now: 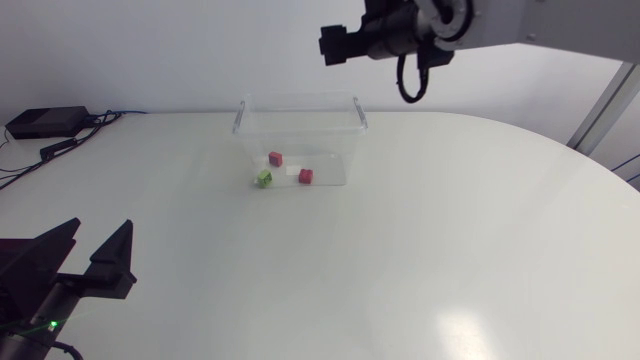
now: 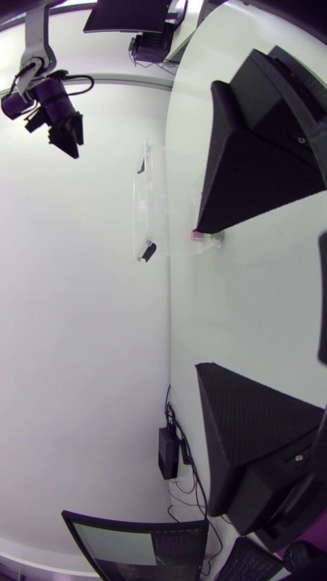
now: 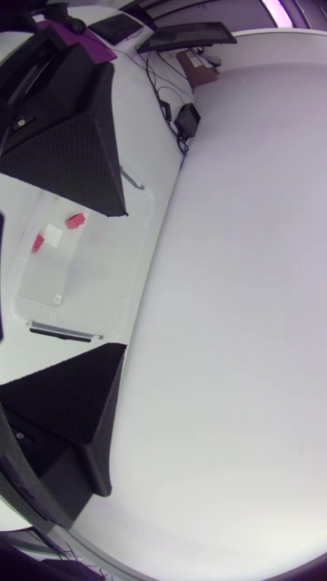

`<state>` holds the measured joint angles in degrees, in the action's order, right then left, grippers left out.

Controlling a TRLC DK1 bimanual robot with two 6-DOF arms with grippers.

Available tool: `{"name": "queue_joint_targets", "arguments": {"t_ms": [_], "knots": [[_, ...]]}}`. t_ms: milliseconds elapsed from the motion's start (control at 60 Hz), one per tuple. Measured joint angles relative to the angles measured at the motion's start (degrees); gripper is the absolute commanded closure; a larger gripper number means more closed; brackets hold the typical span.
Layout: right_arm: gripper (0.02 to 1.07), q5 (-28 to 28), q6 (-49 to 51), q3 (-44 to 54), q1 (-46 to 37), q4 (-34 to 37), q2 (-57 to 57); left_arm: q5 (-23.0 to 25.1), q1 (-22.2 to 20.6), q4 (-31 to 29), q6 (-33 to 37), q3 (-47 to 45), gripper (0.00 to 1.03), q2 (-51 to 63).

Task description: Place the duplo bricks in the container

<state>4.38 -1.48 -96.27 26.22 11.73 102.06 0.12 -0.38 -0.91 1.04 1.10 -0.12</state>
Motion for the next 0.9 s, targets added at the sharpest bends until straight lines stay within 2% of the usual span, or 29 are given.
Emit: {"name": "queue_joint_targets", "arguments": {"t_ms": [517,667,900], "knots": [[0.06,2.29,-3.21,24.96,-0.22,0.2,-25.55,0.0,0.0,0.0,0.0,0.0,0.04,0.0],[0.06,4.87,-3.21,34.18,-0.55,-1.57,-34.45,0.0,0.0,0.0,0.0,0.0,0.04,0.0],[0.06,5.81,-3.19,46.27,-1.6,-3.48,-46.93,0.0,0.0,0.0,0.0,0.0,0.04,0.0]]}}
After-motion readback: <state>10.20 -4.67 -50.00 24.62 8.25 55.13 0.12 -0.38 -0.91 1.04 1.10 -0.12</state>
